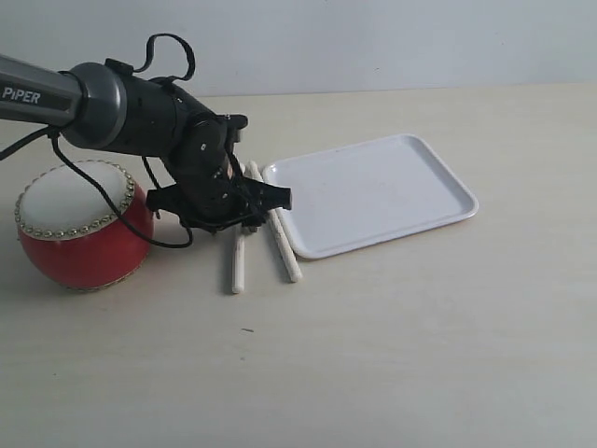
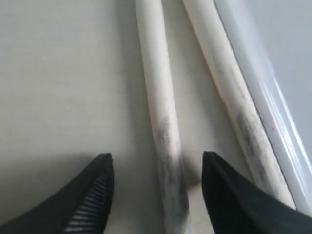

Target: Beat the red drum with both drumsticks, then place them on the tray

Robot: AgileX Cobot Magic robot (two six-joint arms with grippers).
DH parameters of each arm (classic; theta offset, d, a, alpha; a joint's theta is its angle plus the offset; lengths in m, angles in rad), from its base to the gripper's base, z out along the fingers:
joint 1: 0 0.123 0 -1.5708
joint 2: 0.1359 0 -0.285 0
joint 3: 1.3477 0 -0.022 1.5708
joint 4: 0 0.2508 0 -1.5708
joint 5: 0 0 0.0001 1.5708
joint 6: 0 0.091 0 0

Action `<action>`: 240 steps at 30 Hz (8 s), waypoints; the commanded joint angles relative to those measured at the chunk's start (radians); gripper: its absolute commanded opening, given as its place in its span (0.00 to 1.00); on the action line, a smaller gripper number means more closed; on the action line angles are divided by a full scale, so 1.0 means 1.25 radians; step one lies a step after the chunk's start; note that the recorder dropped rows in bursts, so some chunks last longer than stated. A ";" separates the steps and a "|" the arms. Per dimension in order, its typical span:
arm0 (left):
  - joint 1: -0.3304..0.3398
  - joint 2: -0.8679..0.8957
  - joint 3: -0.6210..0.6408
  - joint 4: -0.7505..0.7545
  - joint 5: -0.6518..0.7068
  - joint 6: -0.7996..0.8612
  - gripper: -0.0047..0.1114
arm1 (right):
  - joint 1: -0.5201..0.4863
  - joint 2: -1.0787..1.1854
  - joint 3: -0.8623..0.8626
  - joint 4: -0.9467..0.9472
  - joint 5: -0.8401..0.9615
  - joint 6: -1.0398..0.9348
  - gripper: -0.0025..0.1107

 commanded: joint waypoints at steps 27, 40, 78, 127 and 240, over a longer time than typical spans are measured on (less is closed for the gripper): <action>-0.001 0.057 -0.002 -0.092 0.001 0.161 0.04 | -0.003 -0.005 0.003 -0.005 -0.001 -0.004 0.02; -0.001 -0.129 -0.002 -0.035 -0.015 0.161 0.04 | -0.003 -0.005 0.003 -0.005 -0.001 -0.002 0.02; -0.129 -0.714 0.175 0.107 0.147 0.179 0.04 | -0.003 -0.005 0.003 -0.005 -0.004 -0.006 0.02; -0.129 -0.909 0.635 0.137 -0.138 0.072 0.04 | 0.104 0.334 -0.385 0.729 0.057 -0.439 0.02; -0.071 -0.909 0.659 0.200 -0.090 -0.007 0.04 | 0.383 1.835 -1.388 0.237 0.429 -0.013 0.02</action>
